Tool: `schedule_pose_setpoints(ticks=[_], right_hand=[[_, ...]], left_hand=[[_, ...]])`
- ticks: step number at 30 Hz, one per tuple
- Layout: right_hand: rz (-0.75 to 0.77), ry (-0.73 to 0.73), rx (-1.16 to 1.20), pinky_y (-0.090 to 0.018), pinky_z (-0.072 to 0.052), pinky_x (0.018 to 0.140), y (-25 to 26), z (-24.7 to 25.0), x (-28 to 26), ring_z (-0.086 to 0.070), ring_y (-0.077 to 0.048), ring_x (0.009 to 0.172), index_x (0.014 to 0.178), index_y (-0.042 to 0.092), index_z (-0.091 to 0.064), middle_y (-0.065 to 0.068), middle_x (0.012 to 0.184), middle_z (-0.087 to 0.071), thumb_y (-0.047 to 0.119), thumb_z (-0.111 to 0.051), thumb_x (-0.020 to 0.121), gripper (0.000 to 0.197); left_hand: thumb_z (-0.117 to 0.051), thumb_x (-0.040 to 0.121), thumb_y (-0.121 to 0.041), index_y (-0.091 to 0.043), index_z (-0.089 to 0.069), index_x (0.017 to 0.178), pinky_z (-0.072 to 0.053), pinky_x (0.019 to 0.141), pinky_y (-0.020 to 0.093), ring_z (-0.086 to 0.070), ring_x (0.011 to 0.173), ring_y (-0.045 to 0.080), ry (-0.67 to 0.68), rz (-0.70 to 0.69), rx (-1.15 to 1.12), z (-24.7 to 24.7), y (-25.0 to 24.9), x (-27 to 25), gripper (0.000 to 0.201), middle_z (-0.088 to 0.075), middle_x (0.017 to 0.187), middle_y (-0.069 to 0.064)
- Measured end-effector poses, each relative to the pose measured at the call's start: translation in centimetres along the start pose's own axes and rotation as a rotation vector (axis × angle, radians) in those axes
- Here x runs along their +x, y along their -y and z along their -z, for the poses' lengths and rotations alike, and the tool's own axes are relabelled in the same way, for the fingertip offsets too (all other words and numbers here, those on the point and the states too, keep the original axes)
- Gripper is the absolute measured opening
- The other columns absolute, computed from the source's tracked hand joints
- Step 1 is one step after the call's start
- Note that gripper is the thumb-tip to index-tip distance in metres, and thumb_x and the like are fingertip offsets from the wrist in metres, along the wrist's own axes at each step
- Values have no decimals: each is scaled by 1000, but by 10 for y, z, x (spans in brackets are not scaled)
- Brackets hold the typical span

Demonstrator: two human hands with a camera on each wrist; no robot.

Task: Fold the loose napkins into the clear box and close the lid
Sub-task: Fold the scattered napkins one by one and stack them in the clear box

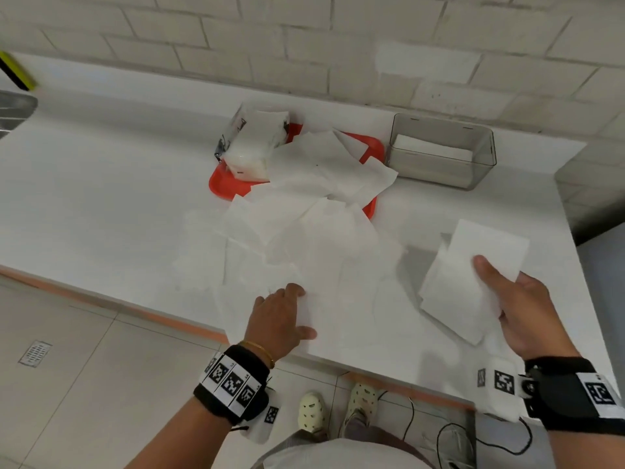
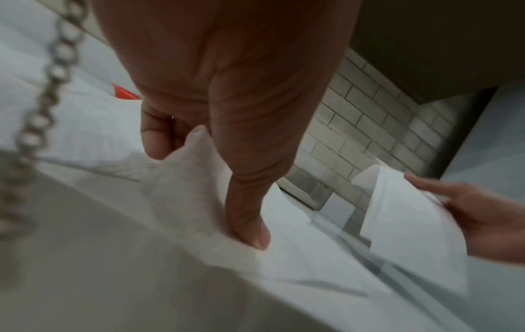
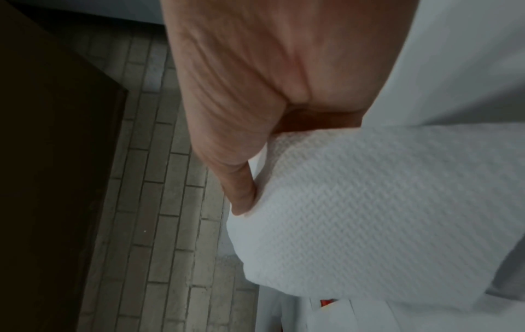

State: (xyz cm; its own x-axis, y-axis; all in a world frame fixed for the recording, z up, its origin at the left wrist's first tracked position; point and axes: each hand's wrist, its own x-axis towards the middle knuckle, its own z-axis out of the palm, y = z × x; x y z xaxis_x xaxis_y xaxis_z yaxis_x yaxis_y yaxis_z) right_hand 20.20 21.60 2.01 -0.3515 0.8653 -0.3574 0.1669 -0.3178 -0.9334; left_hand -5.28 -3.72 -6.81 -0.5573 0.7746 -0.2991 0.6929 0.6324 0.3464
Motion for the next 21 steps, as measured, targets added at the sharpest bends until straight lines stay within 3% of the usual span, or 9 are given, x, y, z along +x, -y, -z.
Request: schedule_pose_setpoints(ticks=[3,5,7,8,13,14,16,18,21], right_hand=[[-12,54,-50,-46,-54,101,-4,-10,-7,-75,-25,105,115,12,-75,-4,112,-80,33,-77,88,34],[-4,88,-75,-45,-55,101,-5,-18,-10,-75,-25,106,115,11,-76,-4,112,-79,30,-78,86,34],[14,118,-82,-42,-57,96,-3,-25,-14,-75,-26,107,115,11,-75,-4,112,-79,26,-78,85,34],[20,137,-69,-41,-59,93,-1,-27,-17,-75,-26,107,116,11,-75,-5,112,-79,25,-77,85,35],[-27,271,84,-37,-63,86,14,-40,-29,-76,-26,104,120,7,-72,-11,115,-78,28,-69,87,39],[-41,296,118,-35,-64,82,17,-44,-31,-77,-25,102,118,7,-72,-12,114,-78,29,-68,87,38],[-58,335,205,-30,-64,76,19,-55,-34,-78,-21,98,115,7,-73,-11,113,-78,30,-65,88,36],[-71,354,292,-31,-62,86,19,-65,-34,-75,-21,108,123,6,-70,-13,122,-75,31,-62,93,40],[-104,386,359,-45,-48,112,13,-74,-29,-61,-27,133,142,7,-59,-15,142,-64,37,-55,101,51]], left_hand=[[-75,83,-57,-24,-49,136,-41,102,34,-64,110,23,152,42,-65,7,-4,5,68,-68,120,-1],[-75,83,-59,-27,-62,119,-48,96,32,-63,108,21,206,40,-190,14,-5,8,51,-68,120,-2],[-77,83,-55,-28,-68,96,-53,88,30,-67,97,15,201,21,-390,27,-8,9,32,-73,106,-7],[-80,84,-50,-25,-73,92,-57,86,32,-71,92,13,186,15,-535,36,-11,8,27,-76,99,-8],[-76,93,-17,-20,-74,115,-57,99,33,-74,108,10,190,-16,-1296,72,-41,0,21,-79,112,-6],[-75,94,-14,-15,-73,114,-57,101,35,-73,110,12,156,-19,-1374,74,-48,-1,20,-79,113,-1],[-76,93,-13,-1,-67,116,-51,109,53,-69,116,26,85,-68,-1419,66,-59,3,28,-73,121,18],[-75,93,-9,0,-66,119,-50,110,53,-67,118,31,59,-118,-1394,59,-72,4,29,-71,124,19],[-69,95,-1,-9,-69,123,-56,99,35,-71,111,15,73,-214,-1289,58,-86,4,29,-77,116,3]])
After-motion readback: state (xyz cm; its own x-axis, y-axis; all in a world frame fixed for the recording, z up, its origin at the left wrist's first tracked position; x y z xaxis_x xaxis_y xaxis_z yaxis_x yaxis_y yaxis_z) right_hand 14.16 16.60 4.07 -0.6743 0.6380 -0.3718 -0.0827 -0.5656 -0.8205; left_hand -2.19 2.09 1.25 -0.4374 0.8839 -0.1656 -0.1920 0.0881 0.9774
